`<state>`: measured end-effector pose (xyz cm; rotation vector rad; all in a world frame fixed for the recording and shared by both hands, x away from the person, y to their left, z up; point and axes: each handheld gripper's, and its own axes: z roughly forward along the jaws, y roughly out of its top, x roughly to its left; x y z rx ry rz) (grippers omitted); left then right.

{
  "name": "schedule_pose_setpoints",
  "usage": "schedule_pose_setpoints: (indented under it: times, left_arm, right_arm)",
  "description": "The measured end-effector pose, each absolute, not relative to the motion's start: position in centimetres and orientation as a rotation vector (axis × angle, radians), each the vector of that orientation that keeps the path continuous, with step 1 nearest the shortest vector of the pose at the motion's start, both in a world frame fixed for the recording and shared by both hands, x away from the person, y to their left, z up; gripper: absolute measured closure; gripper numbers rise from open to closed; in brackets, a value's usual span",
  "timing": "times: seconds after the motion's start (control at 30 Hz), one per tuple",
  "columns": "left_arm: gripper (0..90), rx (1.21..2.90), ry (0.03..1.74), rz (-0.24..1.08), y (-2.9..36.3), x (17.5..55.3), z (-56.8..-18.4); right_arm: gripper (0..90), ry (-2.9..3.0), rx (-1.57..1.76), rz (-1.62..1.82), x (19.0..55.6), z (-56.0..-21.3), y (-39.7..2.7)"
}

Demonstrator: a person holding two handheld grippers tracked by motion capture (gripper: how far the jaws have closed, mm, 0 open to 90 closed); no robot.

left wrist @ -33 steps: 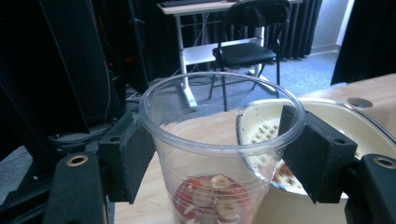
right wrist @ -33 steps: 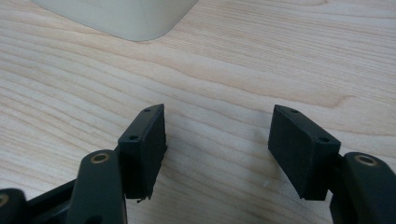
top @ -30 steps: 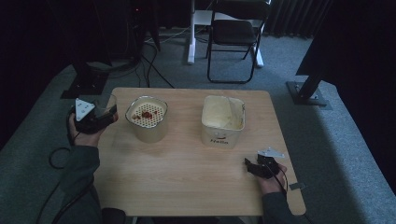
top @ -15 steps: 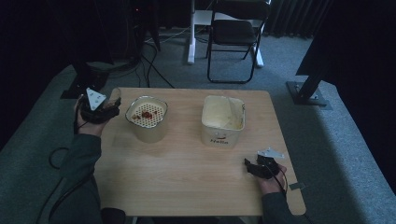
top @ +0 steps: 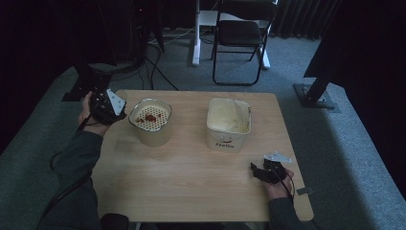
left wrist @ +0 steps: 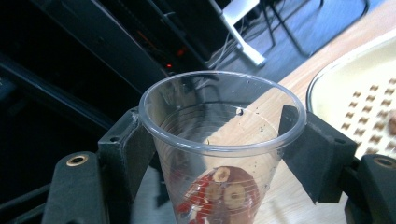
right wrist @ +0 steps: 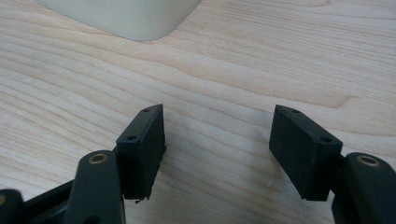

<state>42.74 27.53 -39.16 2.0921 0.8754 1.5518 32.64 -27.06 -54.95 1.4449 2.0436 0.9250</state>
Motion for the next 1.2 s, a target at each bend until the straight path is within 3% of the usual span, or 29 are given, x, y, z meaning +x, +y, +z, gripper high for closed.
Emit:
schedule_pose_setpoints:
  times: [0.47,1.2]
  left_arm:
    - [28.5,2.365,0.482,1.921,24.5,42.9,-39.9]
    - [29.2,2.58,-0.048,2.141,22.5,42.5,-41.1]
  right_arm:
    - [35.5,2.045,1.443,0.925,32.7,-54.9,-27.1]
    - [35.5,2.045,1.443,0.925,32.7,-54.9,-27.1]
